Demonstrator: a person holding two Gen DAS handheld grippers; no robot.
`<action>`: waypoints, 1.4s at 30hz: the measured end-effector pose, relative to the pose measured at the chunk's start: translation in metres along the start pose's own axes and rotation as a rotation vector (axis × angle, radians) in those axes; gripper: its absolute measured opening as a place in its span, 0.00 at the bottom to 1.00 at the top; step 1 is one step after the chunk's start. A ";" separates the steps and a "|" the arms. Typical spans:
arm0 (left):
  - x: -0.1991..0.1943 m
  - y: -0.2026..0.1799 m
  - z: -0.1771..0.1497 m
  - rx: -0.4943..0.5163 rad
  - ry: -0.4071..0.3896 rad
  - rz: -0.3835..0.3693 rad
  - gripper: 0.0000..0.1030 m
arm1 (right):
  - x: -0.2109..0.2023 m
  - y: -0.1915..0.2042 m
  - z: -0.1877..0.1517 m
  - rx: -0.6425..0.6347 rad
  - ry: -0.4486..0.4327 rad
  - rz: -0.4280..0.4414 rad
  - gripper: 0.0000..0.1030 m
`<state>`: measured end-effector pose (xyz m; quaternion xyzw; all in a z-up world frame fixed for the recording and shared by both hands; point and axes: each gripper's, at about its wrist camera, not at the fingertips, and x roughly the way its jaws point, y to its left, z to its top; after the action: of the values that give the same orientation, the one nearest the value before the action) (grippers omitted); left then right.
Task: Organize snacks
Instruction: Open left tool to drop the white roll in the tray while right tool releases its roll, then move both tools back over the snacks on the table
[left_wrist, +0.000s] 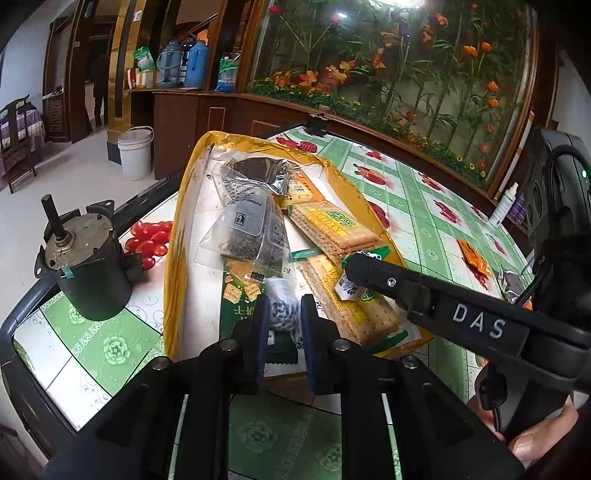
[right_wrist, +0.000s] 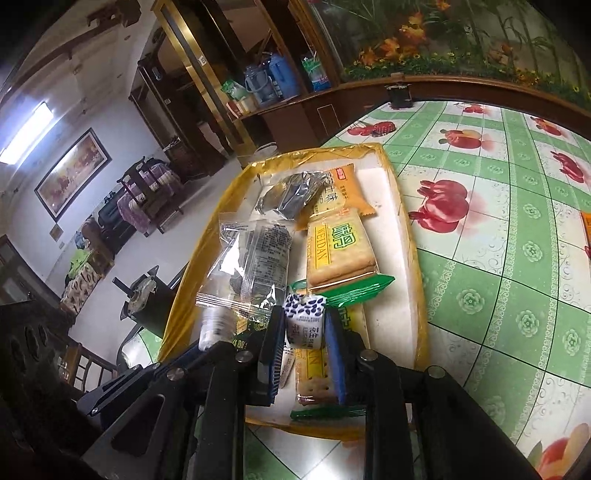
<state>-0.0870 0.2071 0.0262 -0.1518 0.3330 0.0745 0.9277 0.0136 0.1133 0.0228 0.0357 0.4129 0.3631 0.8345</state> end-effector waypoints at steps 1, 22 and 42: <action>0.001 -0.002 0.000 0.011 0.003 -0.004 0.19 | -0.002 0.001 0.000 -0.001 -0.004 -0.001 0.23; -0.022 -0.012 -0.007 0.082 -0.102 0.024 0.67 | -0.055 -0.047 0.012 0.146 -0.104 0.007 0.38; -0.040 -0.019 -0.011 0.053 -0.201 0.062 0.67 | -0.193 -0.212 -0.020 0.414 -0.291 -0.278 0.46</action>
<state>-0.1195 0.1837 0.0478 -0.1085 0.2445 0.1094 0.9573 0.0451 -0.1701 0.0614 0.2000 0.3550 0.1443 0.9018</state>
